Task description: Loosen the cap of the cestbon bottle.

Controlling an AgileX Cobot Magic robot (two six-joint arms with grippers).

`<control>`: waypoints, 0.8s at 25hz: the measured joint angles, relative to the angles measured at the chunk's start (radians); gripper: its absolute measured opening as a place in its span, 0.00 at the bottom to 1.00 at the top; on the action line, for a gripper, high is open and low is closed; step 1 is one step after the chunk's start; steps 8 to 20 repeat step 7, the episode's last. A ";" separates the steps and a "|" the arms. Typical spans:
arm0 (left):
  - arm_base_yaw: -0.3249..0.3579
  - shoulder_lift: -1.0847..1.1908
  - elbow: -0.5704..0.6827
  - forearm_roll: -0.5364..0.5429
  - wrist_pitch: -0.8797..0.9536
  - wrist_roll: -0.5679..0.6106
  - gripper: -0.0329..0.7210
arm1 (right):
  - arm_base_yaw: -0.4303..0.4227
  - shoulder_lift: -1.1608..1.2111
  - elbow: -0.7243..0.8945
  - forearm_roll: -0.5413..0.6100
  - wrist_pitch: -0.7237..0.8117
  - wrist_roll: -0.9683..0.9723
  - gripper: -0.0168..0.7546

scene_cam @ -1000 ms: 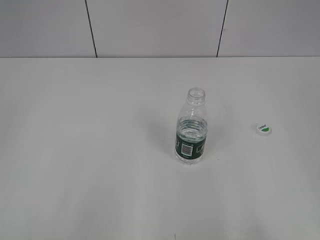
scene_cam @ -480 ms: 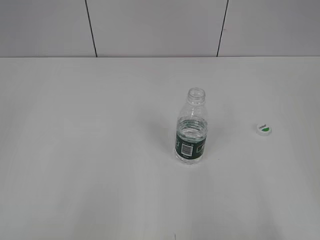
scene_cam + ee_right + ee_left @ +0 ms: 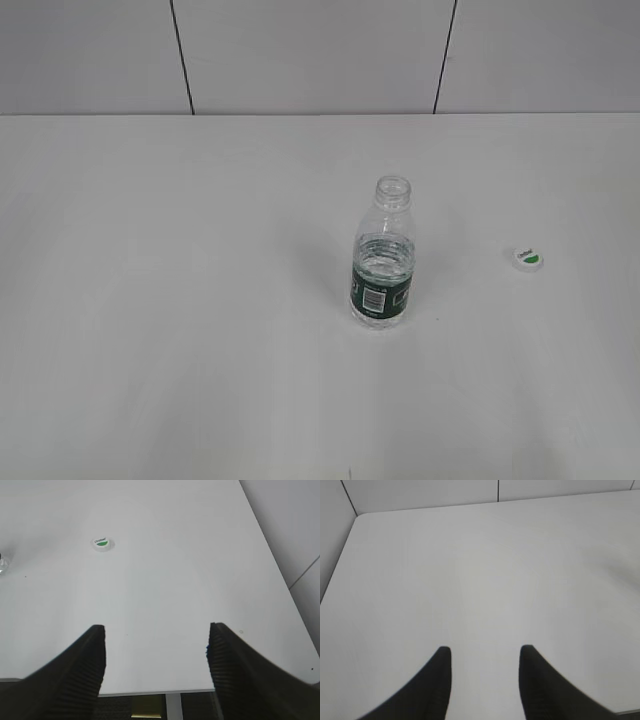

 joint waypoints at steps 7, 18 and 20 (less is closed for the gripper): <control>0.000 0.000 0.000 0.000 0.000 0.000 0.42 | 0.000 0.000 0.000 0.000 -0.001 0.001 0.66; 0.000 0.000 0.000 0.000 0.000 0.000 0.42 | 0.000 0.000 0.000 0.000 -0.001 0.001 0.66; 0.000 0.000 0.000 0.000 0.000 0.000 0.42 | 0.000 0.000 0.000 0.000 -0.001 0.001 0.66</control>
